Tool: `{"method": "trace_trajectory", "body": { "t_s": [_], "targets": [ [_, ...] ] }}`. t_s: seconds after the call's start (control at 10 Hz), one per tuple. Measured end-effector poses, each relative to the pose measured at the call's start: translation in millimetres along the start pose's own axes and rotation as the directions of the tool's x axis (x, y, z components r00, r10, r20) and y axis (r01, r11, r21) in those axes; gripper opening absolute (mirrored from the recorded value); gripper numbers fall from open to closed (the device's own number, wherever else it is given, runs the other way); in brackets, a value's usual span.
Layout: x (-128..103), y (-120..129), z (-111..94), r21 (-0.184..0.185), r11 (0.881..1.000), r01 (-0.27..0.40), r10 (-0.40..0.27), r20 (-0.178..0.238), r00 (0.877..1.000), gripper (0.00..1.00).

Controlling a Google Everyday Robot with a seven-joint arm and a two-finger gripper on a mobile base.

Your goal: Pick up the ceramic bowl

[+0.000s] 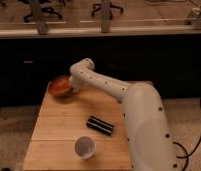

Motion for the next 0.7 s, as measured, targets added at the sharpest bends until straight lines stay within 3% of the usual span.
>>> {"method": "trace_trajectory", "body": {
  "t_s": [0.2,0.4,0.7],
  "targets": [
    [-0.9,0.9,-0.6,0.006,1.000,0.009,-0.009,0.004,1.000,0.10],
    [-2.0,-1.7,-1.5,0.012,1.000,0.015,-0.015,0.009,1.000,0.26],
    [-4.9,-5.0,-1.1,0.020,0.999,0.028,-0.028,0.016,0.999,0.32]
  ]
}}
